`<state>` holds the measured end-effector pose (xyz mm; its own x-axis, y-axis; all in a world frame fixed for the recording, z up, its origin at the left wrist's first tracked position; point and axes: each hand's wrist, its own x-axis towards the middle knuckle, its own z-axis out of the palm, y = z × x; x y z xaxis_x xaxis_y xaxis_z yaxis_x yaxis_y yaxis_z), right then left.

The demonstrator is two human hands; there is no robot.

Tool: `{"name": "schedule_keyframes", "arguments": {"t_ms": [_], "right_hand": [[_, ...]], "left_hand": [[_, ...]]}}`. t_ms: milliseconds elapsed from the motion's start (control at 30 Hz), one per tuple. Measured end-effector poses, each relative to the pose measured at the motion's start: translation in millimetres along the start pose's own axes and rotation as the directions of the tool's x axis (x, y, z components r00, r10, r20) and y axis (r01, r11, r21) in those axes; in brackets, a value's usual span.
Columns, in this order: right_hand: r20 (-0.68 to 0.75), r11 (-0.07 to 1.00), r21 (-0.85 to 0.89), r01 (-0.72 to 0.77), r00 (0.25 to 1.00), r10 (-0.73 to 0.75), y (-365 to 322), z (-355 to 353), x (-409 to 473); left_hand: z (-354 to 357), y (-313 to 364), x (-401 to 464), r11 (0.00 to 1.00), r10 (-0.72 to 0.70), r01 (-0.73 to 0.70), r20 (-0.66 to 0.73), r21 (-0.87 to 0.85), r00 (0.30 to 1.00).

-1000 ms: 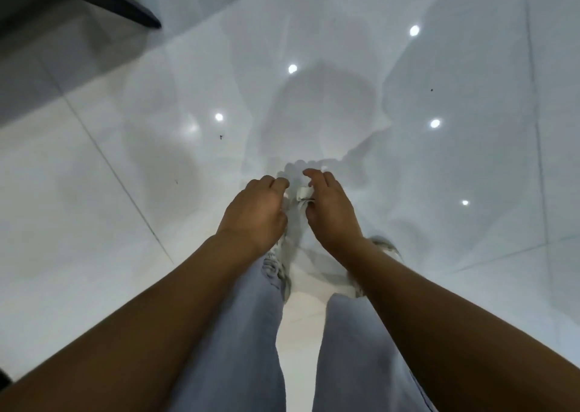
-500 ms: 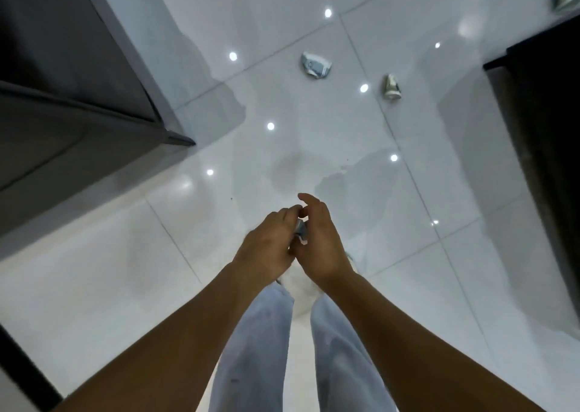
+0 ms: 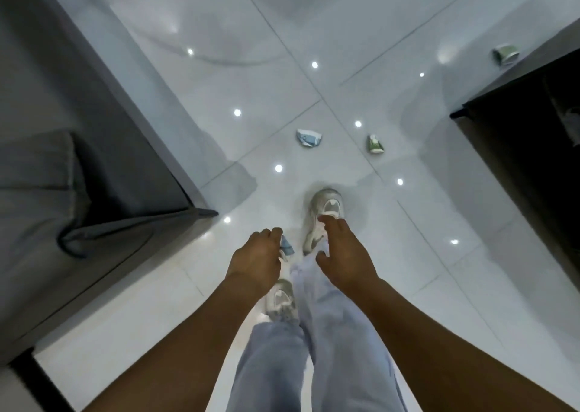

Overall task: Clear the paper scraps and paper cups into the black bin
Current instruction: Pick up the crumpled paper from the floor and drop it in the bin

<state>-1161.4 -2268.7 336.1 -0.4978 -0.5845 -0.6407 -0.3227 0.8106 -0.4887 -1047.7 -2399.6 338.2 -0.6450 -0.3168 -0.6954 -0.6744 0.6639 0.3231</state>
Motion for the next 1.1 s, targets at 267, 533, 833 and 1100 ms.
{"name": "schedule_keyframes", "arguments": {"t_ms": [267, 533, 833, 1100], "right_hand": [[0.025, 0.993, -0.103, -0.054, 0.998, 0.057, -6.8, -55.2, 100.9], [0.068, 0.988, -0.136, -0.068, 0.995, 0.078, 1.8, -75.7, 217.6], [0.006, 0.961, -0.256, -0.107, 0.994, 0.112, 74.2, 10.9, 378.8], [0.017, 0.95, -0.269, -0.157, 0.986, 0.167, 120.0, 97.5, 492.4]], "left_hand": [[-66.8, 9.8, 85.8, 0.99, -0.139, 0.139, 0.01, -0.016, 0.99], [-85.0, 2.6, 178.6, 0.993, -0.114, 0.114, -0.003, -0.029, 0.993], [-38.1, -58.3, 339.2, 0.996, 0.042, -0.042, 0.002, 0.082, 0.999], [17.1, -105.7, 453.8, 0.988, 0.123, -0.121, -0.012, 0.096, 0.992]]}}
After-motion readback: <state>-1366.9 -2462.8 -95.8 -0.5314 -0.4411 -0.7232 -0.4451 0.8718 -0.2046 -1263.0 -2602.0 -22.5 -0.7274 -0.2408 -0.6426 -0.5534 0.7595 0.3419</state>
